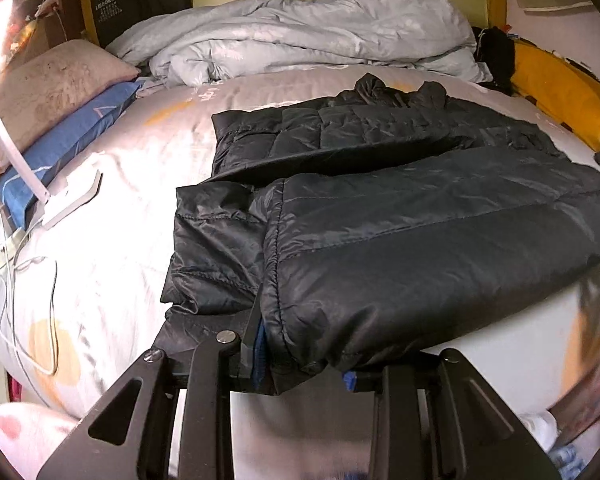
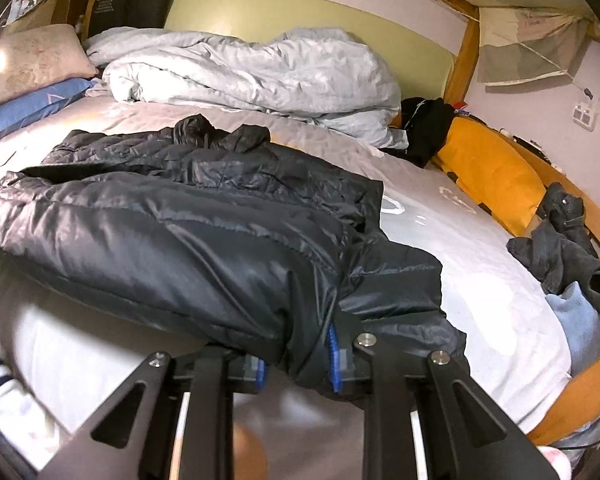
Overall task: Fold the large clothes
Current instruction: 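Grasp the folded jacket with both grippers and fold it over again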
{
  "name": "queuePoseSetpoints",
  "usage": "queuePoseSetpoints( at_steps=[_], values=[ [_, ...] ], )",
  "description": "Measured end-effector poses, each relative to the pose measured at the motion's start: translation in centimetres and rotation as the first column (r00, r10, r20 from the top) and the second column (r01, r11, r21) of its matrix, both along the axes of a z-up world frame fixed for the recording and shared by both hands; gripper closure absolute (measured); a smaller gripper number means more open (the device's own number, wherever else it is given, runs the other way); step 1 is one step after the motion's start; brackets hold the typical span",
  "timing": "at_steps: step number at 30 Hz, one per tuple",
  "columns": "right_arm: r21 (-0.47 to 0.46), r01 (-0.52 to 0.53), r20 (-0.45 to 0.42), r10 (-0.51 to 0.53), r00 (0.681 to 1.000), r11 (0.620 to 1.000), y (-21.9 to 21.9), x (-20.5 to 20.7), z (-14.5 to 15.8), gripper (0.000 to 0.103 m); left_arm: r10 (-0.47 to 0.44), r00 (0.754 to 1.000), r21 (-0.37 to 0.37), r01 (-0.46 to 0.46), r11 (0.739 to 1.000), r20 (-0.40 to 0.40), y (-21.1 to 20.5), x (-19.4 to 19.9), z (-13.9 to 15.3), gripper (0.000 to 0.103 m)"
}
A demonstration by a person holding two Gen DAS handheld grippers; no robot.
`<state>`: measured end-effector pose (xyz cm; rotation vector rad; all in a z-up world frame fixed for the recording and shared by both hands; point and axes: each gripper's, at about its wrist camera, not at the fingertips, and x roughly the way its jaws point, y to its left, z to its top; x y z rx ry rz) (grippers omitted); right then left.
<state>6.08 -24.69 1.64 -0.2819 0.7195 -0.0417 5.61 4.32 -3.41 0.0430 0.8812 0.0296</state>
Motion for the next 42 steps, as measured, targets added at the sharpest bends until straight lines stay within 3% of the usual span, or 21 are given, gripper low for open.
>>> queuePoseSetpoints(
  at_steps=[11, 14, 20, 26, 30, 32, 34, 35, 38, 42],
  values=[
    [0.052, -0.028, -0.006, 0.028, 1.0, 0.998, -1.1, -1.5, 1.7, 0.081, -0.021, 1.0, -0.031, 0.021, 0.999, -0.008, 0.3, -2.6, 1.8, 0.074],
    [0.035, -0.033, -0.006, 0.033, 0.999, 0.999, -1.1, -0.7, 2.1, 0.075, -0.023, 1.0, -0.02, 0.023, 1.0, 0.001, 0.4, -2.0, 2.4, 0.074],
    [0.024, -0.041, -0.015, 0.042, 0.999, 0.999, -0.7, 2.6, 4.0, 0.073, -0.054, 0.999, -0.038, 0.054, 0.998, -0.002, 1.2, 1.6, 5.4, 0.073],
    [0.022, -0.051, -0.002, 0.051, 0.999, 0.998, -0.5, 7.4, 5.6, 0.069, -0.125, 0.992, 0.047, 0.126, 0.991, -0.029, 0.8, 7.2, 7.5, 0.072],
    [0.019, -0.044, -0.018, 0.044, 0.999, 0.999, -0.2, 12.2, 5.1, 0.065, -0.116, 0.993, 0.086, 0.117, 0.989, -0.019, 0.7, 13.1, 7.8, 0.067],
    [0.024, -0.034, -0.017, 0.035, 0.999, 0.999, -0.2, 14.7, 4.9, 0.055, -0.106, 0.994, 0.099, 0.106, 0.989, -0.003, 0.6, 15.9, 7.4, 0.058],
    [0.021, -0.029, -0.023, 0.03, 0.999, 0.999, -0.2, 17.2, 4.3, 0.042, -0.07, 0.997, 0.111, 0.067, 0.992, 0.026, 0.8, 18.7, 6.8, 0.033],
    [0.006, -0.015, -0.018, 0.015, 1.0, 1.0, -0.3, 18.8, 3.7, 0.033, -0.059, 0.997, 0.116, 0.054, 0.992, 0.045, 0.9, 19.8, 6.5, 0.031],
    [0.003, 0.039, -0.004, -0.039, 0.999, 0.999, -1.4, 20.9, 2.6, 0.02, -0.01, 0.996, 0.109, 0.001, 0.994, 0.084, 1.9, 21.4, 6.2, 0.021],
    [0.158, 0.095, 0.019, -0.1, 0.995, 0.983, -4.7, 19.9, 3.2, 0.009, -0.029, 0.981, 0.023, 0.025, 0.999, 0.194, 3.5, 19.4, 7.7, 0.006]
  ],
)
